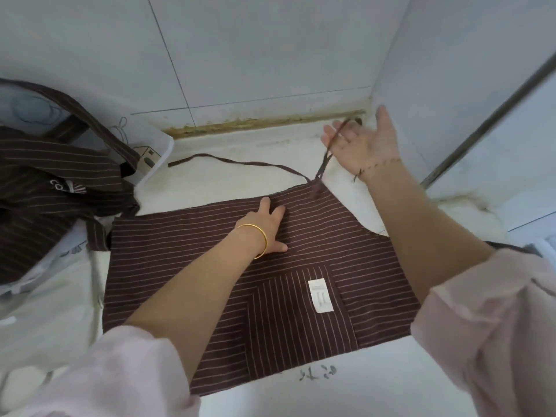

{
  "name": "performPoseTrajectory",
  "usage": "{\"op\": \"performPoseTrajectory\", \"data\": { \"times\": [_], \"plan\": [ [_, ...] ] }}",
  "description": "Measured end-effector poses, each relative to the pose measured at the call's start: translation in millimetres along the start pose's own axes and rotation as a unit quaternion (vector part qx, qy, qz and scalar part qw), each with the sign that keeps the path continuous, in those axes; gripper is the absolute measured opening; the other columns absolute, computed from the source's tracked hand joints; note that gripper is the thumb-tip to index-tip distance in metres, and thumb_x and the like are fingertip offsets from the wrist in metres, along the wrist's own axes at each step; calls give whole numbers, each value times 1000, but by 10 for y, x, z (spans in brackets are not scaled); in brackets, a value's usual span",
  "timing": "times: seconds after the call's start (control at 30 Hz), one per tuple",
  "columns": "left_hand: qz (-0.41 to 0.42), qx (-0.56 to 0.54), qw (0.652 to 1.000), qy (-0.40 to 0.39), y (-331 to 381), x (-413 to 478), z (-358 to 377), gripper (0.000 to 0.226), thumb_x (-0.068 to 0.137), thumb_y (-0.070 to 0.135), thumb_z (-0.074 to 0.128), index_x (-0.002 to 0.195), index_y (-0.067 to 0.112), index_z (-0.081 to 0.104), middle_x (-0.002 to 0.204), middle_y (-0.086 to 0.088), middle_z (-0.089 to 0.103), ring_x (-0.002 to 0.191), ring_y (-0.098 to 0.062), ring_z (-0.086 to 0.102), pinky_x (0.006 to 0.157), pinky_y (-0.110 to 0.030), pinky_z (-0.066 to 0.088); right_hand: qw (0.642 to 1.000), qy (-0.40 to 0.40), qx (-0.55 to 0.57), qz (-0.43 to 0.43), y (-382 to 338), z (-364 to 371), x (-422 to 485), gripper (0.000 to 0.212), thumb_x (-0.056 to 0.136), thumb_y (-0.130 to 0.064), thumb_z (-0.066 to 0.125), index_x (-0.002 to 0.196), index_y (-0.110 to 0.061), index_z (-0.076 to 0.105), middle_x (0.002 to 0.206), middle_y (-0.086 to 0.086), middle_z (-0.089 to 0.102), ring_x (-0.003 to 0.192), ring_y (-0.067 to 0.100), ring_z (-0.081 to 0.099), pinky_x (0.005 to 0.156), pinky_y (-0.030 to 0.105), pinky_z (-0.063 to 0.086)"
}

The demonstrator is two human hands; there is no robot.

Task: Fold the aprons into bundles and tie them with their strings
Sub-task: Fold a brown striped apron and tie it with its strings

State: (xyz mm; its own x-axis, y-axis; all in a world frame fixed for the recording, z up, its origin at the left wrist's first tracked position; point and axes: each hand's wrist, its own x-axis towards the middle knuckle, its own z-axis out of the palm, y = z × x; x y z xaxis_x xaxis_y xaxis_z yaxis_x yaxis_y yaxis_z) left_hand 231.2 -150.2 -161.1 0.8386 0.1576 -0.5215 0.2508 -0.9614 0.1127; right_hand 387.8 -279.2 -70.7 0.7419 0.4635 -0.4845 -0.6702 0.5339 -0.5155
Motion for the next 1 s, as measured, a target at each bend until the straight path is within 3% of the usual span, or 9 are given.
{"op": "performPoseTrajectory", "data": {
  "times": [0.07,0.17,0.27,0.3,0.37,0.47,0.63,0.87,1.0],
  "plan": [
    [1,-30,1000,-1,-29,8,-7,90,81,49,66,149,29,10,156,-5,-1,128,-33,43,100,-43,46,979,51,-198,-12,-28,44,127,76,94,-60,29,148,-8,19,148,12,35,134,26,38,110,41,31],
    [-14,-65,995,74,-78,48,-44,76,86,44,62,146,20,22,145,-10,23,120,-29,47,96,-40,47,880,157,-445,-54,139,-153,228,42,97,-42,37,124,-12,49,114,8,53,106,23,57,91,38,46],
    [-68,0,978,199,-171,145,-89,51,93,38,52,134,11,38,131,-12,41,118,-28,43,96,-38,42,666,158,-721,-105,372,-450,316,26,93,-12,39,71,-6,50,82,12,55,80,27,53,70,30,39],
    [-87,19,974,209,-215,188,-93,47,95,38,48,131,9,41,128,-12,44,118,-28,43,97,-38,40,598,145,-783,-90,461,-536,328,26,93,-13,40,73,-5,54,83,11,58,82,28,54,71,30,40],
    [-110,31,973,203,-294,248,-104,44,97,38,44,129,8,43,126,-13,48,117,-29,44,96,-38,39,537,135,-831,-63,604,-649,339,24,95,-25,45,98,-7,61,98,8,63,93,28,59,80,33,48],
    [-119,23,977,174,-356,330,-141,47,95,42,47,125,7,46,121,-12,53,114,-30,47,95,-39,39,532,117,-837,-40,680,-651,378,26,93,-34,50,105,-12,54,99,6,60,93,26,58,82,35,49],
    [-101,-61,990,77,-463,401,-276,40,91,43,55,114,11,57,106,-8,60,97,-26,57,87,-37,46,586,53,-808,-10,626,-588,428,22,89,-26,58,76,-12,47,74,0,46,75,19,48,56,25,34],
    [-73,-146,985,52,-563,415,-355,28,93,46,49,96,18,53,95,-1,58,89,-20,53,85,-36,46,683,56,-726,57,556,-441,474,29,95,-33,45,101,-6,54,95,8,53,86,21,51,77,33,41],
    [-81,-220,967,102,-526,415,-278,18,88,29,63,98,18,53,103,-3,59,97,-23,55,94,-41,46,607,34,-793,33,552,-434,481,29,99,-21,41,94,3,57,95,19,53,81,26,53,68,30,41]
  ]
}}
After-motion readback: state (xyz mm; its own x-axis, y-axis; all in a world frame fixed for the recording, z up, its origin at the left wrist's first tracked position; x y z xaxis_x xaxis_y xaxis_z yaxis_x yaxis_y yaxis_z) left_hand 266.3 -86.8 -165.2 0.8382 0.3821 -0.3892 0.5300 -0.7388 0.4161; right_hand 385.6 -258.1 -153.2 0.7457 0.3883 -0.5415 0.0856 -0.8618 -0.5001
